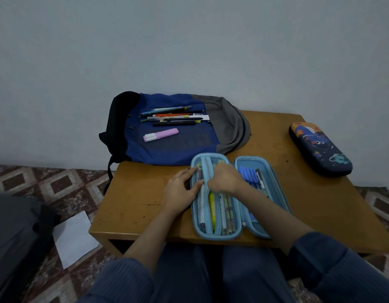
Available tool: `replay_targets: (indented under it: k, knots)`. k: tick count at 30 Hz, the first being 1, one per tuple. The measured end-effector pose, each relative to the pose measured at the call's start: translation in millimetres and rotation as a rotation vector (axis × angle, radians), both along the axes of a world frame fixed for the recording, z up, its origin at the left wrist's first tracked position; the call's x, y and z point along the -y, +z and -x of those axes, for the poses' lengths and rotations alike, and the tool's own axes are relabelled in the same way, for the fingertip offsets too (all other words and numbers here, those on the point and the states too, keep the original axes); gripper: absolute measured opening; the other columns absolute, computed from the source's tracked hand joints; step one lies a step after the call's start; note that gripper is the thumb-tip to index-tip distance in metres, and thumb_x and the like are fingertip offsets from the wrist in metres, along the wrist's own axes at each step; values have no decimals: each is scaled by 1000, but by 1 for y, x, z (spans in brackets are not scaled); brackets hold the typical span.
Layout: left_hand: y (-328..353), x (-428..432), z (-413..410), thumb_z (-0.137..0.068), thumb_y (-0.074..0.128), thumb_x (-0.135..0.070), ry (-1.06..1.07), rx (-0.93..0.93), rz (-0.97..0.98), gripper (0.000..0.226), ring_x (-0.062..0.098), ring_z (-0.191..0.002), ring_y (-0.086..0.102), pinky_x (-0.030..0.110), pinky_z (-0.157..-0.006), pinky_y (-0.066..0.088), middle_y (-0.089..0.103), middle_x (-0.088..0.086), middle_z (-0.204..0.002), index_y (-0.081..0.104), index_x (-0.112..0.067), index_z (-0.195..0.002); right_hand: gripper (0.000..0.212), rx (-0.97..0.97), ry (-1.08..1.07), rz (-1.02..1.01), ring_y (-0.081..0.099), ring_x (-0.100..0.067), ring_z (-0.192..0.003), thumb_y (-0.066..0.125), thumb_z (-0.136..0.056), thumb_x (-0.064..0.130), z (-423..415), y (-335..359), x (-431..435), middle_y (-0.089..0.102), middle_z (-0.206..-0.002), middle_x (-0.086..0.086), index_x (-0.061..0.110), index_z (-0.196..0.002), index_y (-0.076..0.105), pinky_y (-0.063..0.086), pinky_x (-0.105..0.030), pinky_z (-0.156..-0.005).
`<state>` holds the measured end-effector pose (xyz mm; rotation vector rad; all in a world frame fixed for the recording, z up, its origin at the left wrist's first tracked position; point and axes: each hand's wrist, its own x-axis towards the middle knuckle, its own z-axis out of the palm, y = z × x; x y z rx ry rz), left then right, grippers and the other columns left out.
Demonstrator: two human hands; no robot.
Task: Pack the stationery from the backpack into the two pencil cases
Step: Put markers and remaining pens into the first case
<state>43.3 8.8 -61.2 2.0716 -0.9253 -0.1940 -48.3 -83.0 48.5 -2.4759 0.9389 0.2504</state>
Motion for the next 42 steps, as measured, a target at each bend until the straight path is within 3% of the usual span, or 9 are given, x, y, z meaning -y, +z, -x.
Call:
replay_targets:
  k: [9, 12, 18, 24, 32, 35, 39, 42]
  knots:
    - [1, -1, -1, -85, 60, -46, -3, -29, -12, 54, 15, -122, 47, 30, -100, 40, 52, -1, -134, 51, -25, -133, 34, 67, -9, -34, 36, -14, -47, 55, -80, 6, 24, -15, -11, 40, -55, -1, 12, -53, 35, 28, -26, -42]
    - [2, -1, 0, -85, 61, -46, 6, -29, -9, 54, 15, -122, 47, 27, -97, 38, 53, -1, -133, 52, -24, -133, 34, 96, -79, -40, 35, -13, -49, 55, -81, 6, 33, -20, -14, 40, -57, 0, 13, -55, 34, 27, -24, -43]
    - [1, -1, 0, -84, 61, -47, 6, -37, -10, 55, 14, -122, 47, 28, -96, 38, 52, -1, -133, 51, -24, -133, 29, 153, -208, -78, 46, -16, -55, 56, -82, 8, 38, -26, -22, 46, -61, -1, 13, -58, 41, 38, -26, -50]
    - [1, -1, 0, -83, 61, -49, 3, -33, -4, 56, 14, -119, 50, 30, -98, 42, 54, 0, -133, 52, -23, -132, 34, 104, -215, -25, 39, -12, -50, 57, -84, 9, 36, -22, -26, 41, -59, 1, 16, -57, 37, 27, -24, -42]
    - [0, 0, -1, -82, 61, -51, 4, -40, -22, 58, 16, -121, 49, 42, -100, 44, 53, 1, -133, 50, -25, -133, 39, 115, -118, -8, 41, -16, -54, 61, -80, 10, 43, -24, -30, 38, -56, 2, 16, -54, 33, 28, -23, -43]
    - [0, 0, -1, -82, 61, -51, -2, -45, -20, 59, 16, -120, 50, 42, -100, 45, 54, 1, -133, 51, -24, -133, 34, 107, -62, 6, 50, -19, -58, 62, -80, 11, 55, -25, -36, 44, -59, 0, 11, -56, 39, 39, -23, -49]
    - [1, 0, 0, -83, 62, -48, -3, -42, -12, 57, 15, -119, 51, 37, -100, 45, 54, 2, -132, 51, -22, -133, 12, 80, 32, 31, 63, -24, -84, 63, -80, 16, 74, -37, -53, 63, -80, -6, 6, -74, 60, 49, -25, -68]
    - [1, 0, 0, -83, 62, -49, -4, -32, -11, 57, 16, -118, 51, 37, -99, 45, 55, 2, -132, 52, -22, -132, 14, 155, -22, -38, 67, -22, -80, 62, -80, 11, 77, -41, -46, 71, -82, -10, 0, -79, 70, 57, -34, -74]
